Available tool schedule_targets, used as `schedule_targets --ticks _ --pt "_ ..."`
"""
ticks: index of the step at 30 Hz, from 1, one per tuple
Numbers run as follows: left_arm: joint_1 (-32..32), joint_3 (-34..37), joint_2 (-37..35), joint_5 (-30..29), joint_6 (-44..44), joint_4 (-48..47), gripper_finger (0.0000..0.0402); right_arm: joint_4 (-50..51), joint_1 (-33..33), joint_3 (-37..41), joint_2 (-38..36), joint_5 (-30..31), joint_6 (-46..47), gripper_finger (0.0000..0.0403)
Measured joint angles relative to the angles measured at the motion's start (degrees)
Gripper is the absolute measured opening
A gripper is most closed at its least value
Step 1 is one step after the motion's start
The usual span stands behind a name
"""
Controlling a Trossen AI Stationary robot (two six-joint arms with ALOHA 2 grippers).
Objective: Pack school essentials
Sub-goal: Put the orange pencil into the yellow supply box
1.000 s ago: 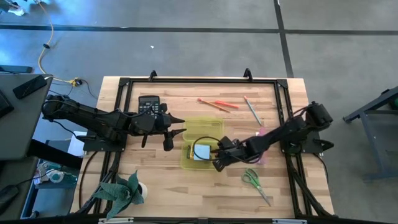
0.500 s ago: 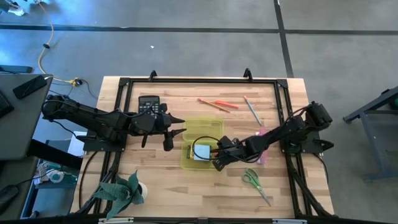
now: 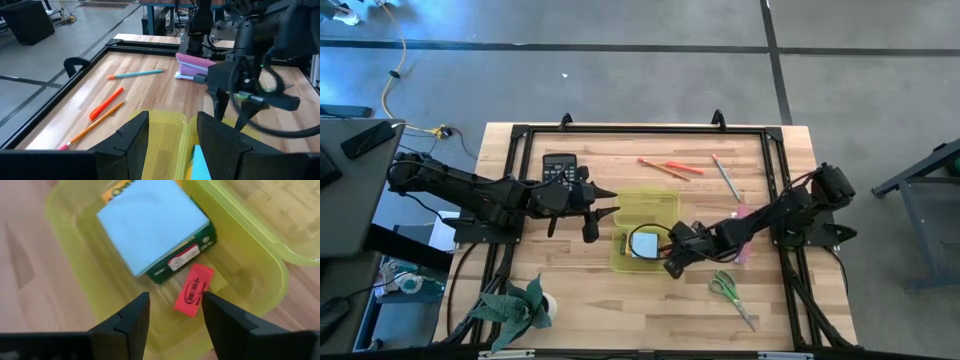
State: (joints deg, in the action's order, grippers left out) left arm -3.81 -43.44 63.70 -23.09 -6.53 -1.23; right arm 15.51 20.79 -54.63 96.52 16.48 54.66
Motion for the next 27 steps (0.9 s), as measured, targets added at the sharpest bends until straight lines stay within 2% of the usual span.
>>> schedule_targets --ticks 13,20,27 --pt "3.0 0.0 0.0 -0.3 3.0 -0.7 0.0156 0.1 5.6 0.0 -5.1 10.7 -2.3 0.0165" --pt "5.0 0.0 0.0 -0.1 9.3 0.1 0.0156 0.5 7.5 0.0 -5.4 13.0 -2.7 0.0165" --pt "8.7 0.0 0.0 -0.1 11.7 0.2 0.0160 0.6 7.5 0.0 -5.4 13.4 -2.7 0.0165"
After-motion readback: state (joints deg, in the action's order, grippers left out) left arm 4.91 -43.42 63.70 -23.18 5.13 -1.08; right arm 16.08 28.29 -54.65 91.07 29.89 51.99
